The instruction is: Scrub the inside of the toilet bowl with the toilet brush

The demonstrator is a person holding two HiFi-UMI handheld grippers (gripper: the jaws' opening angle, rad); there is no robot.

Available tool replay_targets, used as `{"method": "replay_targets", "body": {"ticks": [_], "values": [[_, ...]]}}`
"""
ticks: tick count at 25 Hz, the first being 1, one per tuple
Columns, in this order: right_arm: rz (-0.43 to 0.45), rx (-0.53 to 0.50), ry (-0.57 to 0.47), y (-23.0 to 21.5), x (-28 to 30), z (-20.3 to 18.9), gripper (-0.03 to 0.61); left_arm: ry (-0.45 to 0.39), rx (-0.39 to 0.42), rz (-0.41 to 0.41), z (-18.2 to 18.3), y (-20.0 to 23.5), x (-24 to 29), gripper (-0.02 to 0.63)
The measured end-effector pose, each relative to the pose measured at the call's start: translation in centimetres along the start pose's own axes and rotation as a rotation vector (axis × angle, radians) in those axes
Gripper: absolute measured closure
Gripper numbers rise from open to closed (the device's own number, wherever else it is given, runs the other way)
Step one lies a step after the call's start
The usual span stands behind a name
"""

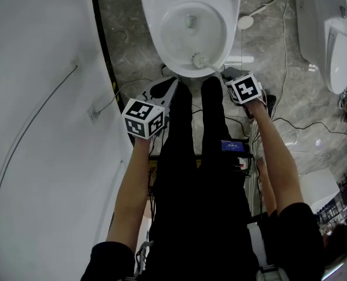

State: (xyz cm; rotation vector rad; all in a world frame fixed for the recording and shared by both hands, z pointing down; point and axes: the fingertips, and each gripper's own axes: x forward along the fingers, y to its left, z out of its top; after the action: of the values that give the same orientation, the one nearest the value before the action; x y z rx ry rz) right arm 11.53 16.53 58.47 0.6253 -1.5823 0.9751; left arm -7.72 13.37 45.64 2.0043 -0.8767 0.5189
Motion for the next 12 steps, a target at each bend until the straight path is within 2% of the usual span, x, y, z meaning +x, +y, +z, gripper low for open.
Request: {"method": "replay_targets", "body": {"ticks": [12], "values": [[0.043,0.045,-0.003,2.2,0.9,0.5,0.423,-0.002,-0.004,-0.002,0.1,0.2,0.1,0.606]]}}
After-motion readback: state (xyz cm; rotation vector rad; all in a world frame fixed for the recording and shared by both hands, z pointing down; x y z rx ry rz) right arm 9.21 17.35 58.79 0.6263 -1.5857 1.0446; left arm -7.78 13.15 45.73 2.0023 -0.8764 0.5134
